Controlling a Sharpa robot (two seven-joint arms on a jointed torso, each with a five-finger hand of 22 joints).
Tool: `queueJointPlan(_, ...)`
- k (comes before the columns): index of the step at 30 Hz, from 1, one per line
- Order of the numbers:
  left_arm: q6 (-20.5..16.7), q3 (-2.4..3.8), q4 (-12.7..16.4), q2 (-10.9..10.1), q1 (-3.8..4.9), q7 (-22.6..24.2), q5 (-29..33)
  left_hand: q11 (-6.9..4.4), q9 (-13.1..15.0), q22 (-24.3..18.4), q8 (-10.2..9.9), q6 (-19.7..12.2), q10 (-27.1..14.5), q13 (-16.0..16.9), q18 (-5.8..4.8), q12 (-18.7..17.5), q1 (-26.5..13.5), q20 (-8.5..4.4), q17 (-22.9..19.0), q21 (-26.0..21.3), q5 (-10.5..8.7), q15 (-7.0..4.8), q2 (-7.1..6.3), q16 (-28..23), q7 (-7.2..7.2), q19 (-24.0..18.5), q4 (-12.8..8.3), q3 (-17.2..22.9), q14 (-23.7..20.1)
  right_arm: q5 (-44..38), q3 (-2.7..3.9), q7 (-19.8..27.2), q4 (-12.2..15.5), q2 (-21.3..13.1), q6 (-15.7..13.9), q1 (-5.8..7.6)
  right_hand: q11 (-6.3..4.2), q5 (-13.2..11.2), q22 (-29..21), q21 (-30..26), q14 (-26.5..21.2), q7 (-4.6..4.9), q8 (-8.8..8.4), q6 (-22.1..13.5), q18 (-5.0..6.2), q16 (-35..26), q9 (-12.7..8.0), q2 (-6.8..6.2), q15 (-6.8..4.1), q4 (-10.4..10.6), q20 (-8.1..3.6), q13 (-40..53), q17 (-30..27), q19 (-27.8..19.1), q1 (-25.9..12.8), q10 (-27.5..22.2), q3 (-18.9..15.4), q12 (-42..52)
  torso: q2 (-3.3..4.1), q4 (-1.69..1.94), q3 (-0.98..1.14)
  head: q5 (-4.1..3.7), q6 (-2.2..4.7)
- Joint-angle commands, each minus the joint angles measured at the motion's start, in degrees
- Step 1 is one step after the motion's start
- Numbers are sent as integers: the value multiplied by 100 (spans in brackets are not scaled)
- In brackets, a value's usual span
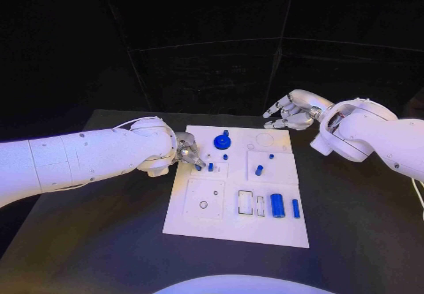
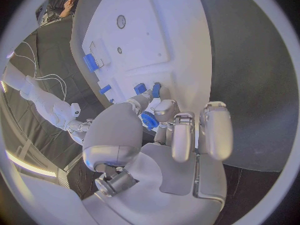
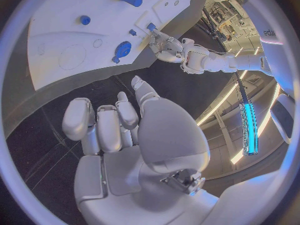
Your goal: Assemble the parts on the task board
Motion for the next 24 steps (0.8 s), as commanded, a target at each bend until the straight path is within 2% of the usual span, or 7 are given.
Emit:
queueJointPlan(1, 58, -3, -12, 13, -2, -52, -30, 5, -7, 128, 4, -7, 38, 7, -41, 37, -71, -44, 1510, 19, 22, -39, -10, 18, 46, 89, 34, -93, 614, -10, 3, 30, 14, -4, -4, 12, 2, -26, -17, -28, 115, -2, 37, -17, 65, -34, -7, 25, -40, 6, -6, -21, -20, -51, -15, -31, -45, -38, -4, 2, -2, -2, -4)
queueJointPlan(16, 17, -3, -61, 21, -1, -67, -30, -9, 2, 135, 35, 11, 53, 33, -41, 62, -143, -56, 1510, 19, 22, -53, 21, 18, 31, 93, 121, -311, 614, -10, 3, 25, 17, -10, -12, 12, 2, -26, -35, -36, 111, -2, 38, -18, 69, -45, -7, 24, -40, 8, -6, -32, -39, -61, -16, -38, -47, -49, -6, 4, -3, -7, -4)
queueJointPlan(24, 27, -3, -66, 20, -1, -77, -29, 3, 1, 148, 52, 19, 54, 39, -44, 75, -462, -55, 1510, 20, 22, -45, -51, 18, 45, 98, 378, -759, 614, -10, 3, 23, 16, -11, -13, 12, 2, -26, -35, -36, 111, -2, 38, -18, 69, -45, -7, 24, -40, 8, -6, -32, -39, -61, -16, -38, -47, -49, -7, 5, -3, -11, -8)
